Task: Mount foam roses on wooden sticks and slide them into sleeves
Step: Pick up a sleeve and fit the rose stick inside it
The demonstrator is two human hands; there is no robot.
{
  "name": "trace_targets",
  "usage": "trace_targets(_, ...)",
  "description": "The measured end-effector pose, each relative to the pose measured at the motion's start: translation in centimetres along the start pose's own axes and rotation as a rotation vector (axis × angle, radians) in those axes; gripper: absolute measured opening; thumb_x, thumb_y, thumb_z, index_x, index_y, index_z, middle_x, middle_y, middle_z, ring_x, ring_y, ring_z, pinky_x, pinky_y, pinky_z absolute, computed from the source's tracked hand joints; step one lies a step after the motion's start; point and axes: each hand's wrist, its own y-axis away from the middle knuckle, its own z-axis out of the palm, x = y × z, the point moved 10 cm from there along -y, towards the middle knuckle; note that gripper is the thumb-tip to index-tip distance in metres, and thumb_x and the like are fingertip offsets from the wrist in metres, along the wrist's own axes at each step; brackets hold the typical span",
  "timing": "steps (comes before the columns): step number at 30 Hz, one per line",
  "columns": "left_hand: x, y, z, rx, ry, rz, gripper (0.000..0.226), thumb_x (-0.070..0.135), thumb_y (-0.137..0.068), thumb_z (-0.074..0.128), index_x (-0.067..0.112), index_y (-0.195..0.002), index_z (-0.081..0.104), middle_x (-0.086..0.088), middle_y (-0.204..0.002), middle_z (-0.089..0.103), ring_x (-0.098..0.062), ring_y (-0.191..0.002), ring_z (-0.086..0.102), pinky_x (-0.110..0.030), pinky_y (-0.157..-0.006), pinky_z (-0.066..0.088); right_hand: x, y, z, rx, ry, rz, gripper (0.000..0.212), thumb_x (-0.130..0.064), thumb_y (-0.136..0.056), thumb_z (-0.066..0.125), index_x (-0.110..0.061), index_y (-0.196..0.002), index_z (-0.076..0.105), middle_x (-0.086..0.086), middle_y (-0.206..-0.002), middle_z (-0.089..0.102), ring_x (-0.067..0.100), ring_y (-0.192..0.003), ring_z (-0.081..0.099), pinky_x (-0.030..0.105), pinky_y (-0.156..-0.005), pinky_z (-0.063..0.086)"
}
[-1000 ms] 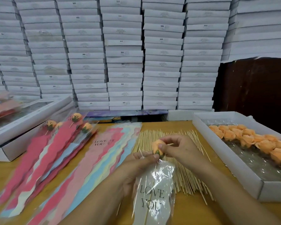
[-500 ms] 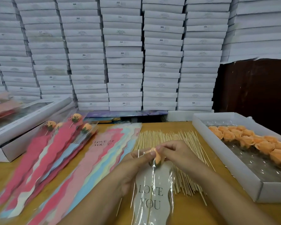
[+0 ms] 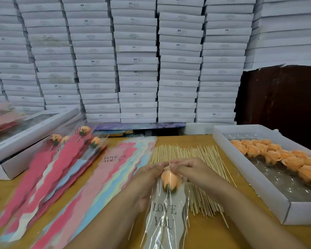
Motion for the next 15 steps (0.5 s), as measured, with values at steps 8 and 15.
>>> trace_targets(8, 0.47, -0.17, 0.24, 0.012, -0.017, 0.026, 0.025, 0.014, -0.103, 0.052, 0.005, -0.120, 0.067, -0.012, -0.096, 0.077, -0.016, -0.071, 0.074, -0.024, -0.060, 0.059, 0.15, 0.32, 0.33, -0.069, 0.056, 0.034, 0.044, -0.063, -0.081, 0.060, -0.026, -0.095, 0.080, -0.041, -0.102, 0.064, -0.013, -0.107, 0.059, 0.037, -0.108, 0.040)
trace_targets(15, 0.71, -0.56, 0.74, 0.020, -0.024, 0.031, 0.024, 0.013, -0.104, 0.050, 0.008, -0.119, 0.069, -0.013, -0.102, 0.077, -0.016, -0.075, 0.076, -0.022, -0.056, 0.057, 0.80, 0.37, 1.02, -0.156, 0.122, 0.043, 0.049, -0.073, -0.075, 0.056, -0.032, -0.089, 0.077, -0.047, -0.106, 0.058, -0.007, -0.115, 0.052, 0.042, -0.112, 0.038)
